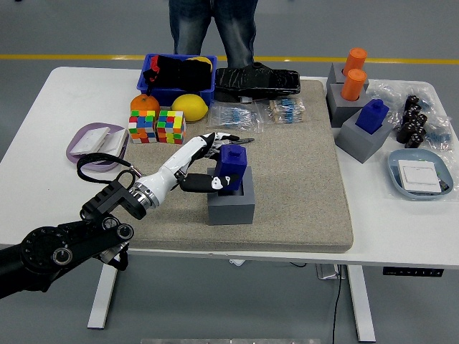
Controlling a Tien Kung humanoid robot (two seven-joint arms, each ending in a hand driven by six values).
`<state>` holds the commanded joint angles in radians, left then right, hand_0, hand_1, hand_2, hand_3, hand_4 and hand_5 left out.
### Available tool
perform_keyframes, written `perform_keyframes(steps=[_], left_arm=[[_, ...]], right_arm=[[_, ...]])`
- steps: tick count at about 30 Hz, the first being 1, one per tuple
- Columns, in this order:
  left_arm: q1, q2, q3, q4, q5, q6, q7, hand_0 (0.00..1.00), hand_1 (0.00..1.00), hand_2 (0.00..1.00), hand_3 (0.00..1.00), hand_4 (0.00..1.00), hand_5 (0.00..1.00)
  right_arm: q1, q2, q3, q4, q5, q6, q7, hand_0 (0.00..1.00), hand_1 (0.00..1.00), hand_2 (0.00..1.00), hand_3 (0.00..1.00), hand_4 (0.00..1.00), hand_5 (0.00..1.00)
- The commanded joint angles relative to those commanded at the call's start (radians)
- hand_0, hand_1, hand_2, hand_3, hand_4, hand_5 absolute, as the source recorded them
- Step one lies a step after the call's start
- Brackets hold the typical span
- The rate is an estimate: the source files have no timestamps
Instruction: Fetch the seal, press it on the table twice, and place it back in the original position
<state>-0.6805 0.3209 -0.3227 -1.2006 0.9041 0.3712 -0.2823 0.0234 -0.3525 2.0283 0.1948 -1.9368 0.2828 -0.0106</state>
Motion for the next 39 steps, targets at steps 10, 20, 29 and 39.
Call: perform_keyframes(steps=[10,20,29,39], left_arm=[[0.027,-0.018,-0.012,0.018,-0.035,0.011,-0.024,0.607,0.534,0.500,0.827,0.671,0.002],[0.050,-0.037,-0.036,0.028,-0.052,0.020,-0.045,0.608,0.533,0.501,0.827,0.672,0.002],[0.065,-0.041,-0.048,0.030,-0.050,0.019,-0.051,0.607,0.534,0.501,0.826,0.672,0.002],[0.081,-0.045,-0.058,0.029,-0.050,0.022,-0.061,0.607,0.534,0.501,0.826,0.673,0.002]], right_arm=[[-0.002,0.000,0.000,0.000,-0.001,0.000,0.000,0.785,0.684,0.657,0.617,0.796,0.447],[-0.002,0.000,0.001,0.000,-0.001,0.000,0.001,0.785,0.684,0.657,0.617,0.796,0.448],[-0.003,0.001,-0.001,0.001,0.000,0.000,0.001,0.785,0.684,0.657,0.617,0.797,0.447],[-0.004,0.001,-0.001,0.001,-0.001,0.000,0.002,0.785,0.683,0.657,0.617,0.797,0.447]])
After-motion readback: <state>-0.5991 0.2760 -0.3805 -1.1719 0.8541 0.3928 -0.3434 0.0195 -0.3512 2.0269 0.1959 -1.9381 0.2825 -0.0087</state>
